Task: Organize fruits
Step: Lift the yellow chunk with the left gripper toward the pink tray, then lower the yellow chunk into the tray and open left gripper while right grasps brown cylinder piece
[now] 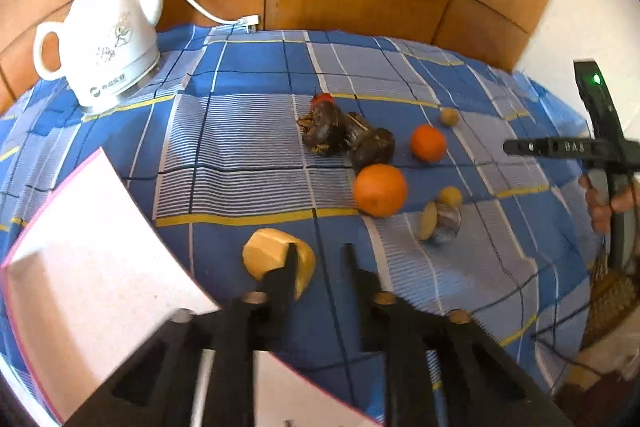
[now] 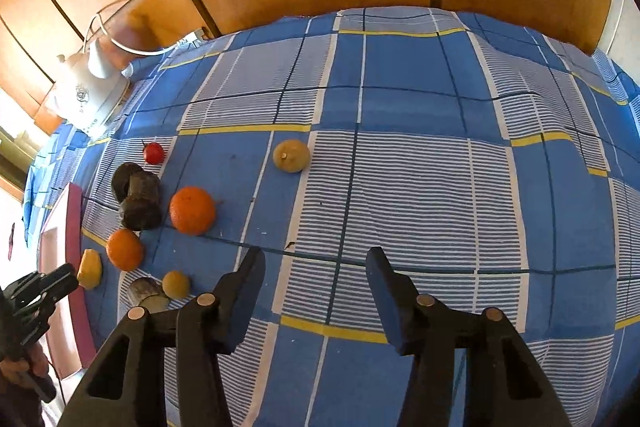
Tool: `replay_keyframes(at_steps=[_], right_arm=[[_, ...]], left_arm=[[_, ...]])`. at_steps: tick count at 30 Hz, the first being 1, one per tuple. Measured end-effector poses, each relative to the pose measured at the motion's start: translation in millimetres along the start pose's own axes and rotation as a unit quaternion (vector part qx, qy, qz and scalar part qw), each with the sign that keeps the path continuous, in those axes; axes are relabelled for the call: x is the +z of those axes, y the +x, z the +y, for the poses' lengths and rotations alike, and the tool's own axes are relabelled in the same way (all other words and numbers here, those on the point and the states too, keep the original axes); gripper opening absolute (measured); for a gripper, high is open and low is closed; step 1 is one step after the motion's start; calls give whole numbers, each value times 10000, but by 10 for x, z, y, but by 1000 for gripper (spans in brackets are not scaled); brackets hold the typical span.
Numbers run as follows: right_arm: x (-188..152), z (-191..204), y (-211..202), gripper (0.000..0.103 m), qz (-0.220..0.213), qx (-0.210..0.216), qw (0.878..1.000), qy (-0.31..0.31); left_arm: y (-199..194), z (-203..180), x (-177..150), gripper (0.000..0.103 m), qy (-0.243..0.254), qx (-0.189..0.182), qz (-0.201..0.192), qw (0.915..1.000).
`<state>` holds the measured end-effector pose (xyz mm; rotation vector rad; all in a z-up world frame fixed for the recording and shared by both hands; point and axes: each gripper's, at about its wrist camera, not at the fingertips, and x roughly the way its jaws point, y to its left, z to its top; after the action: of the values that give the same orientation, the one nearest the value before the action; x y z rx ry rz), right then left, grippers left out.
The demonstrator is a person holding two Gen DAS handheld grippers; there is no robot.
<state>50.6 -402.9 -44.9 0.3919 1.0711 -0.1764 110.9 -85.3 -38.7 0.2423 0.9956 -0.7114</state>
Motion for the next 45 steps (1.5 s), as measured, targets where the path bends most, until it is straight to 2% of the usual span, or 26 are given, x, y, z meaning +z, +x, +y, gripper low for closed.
replay_keyframes(at_steps=[1, 2, 5, 9, 12, 14, 15, 17, 18, 24, 29, 32, 36, 40, 45], right_arm=[[5, -7, 6, 54, 4, 1, 10000, 16], [8, -15, 10, 54, 14, 5, 10000, 24], [14, -29, 5, 54, 8, -2, 10000, 43], [19, -1, -10, 54, 5, 61, 10000, 2], [17, 32, -22, 54, -3, 113, 9999, -52], [16, 52, -32, 54, -15, 151, 9998, -91], [16, 64, -37, 54, -22, 163, 9998, -111], [19, 79, -45, 54, -34, 196, 9997, -131], [19, 85, -50, 54, -40, 214, 9997, -137], [3, 147, -70, 54, -95, 197, 9993, -298], [-59, 256, -53, 53, 6, 373, 9979, -530], [-144, 409, -52, 48, 158, 715, 9949, -693], [-299, 788, -55, 48, 249, 1166, 9879, -995], [-426, 1134, 87, 48, 547, 1501, 9813, -1074], [-509, 1267, 330, 52, 742, 1357, 9866, -527]], left_arm=[[-2, -9, -6, 54, 83, 24, 29, 10000], [-10, -20, -13, 63, 161, 100, 16, 9998], [-15, -32, 3, 63, 430, 229, 92, 9988], [82, -48, 96, 63, 818, 375, 413, 9951], [223, -79, 142, 63, 1153, 580, 745, 9888], [321, -75, 159, 62, 1204, 642, 980, 9858], [375, -82, 157, 60, 1227, 677, 1103, 9840], [476, -109, 125, 40, 1325, 820, 1303, 9792], [506, -122, 107, 38, 1371, 1024, 1293, 9767], [366, -136, 71, 25, 1045, 1009, 753, 9865], [169, -157, 41, 22, 535, 646, 244, 9962], [33, -157, -6, 22, 126, 391, -82, 9991], [-132, -104, -58, 22, -341, 99, -414, 9985], [-364, -13, -100, 22, -709, 46, -744, 9947], [-698, 304, -175, 22, -1114, 413, -1162, 9861]])
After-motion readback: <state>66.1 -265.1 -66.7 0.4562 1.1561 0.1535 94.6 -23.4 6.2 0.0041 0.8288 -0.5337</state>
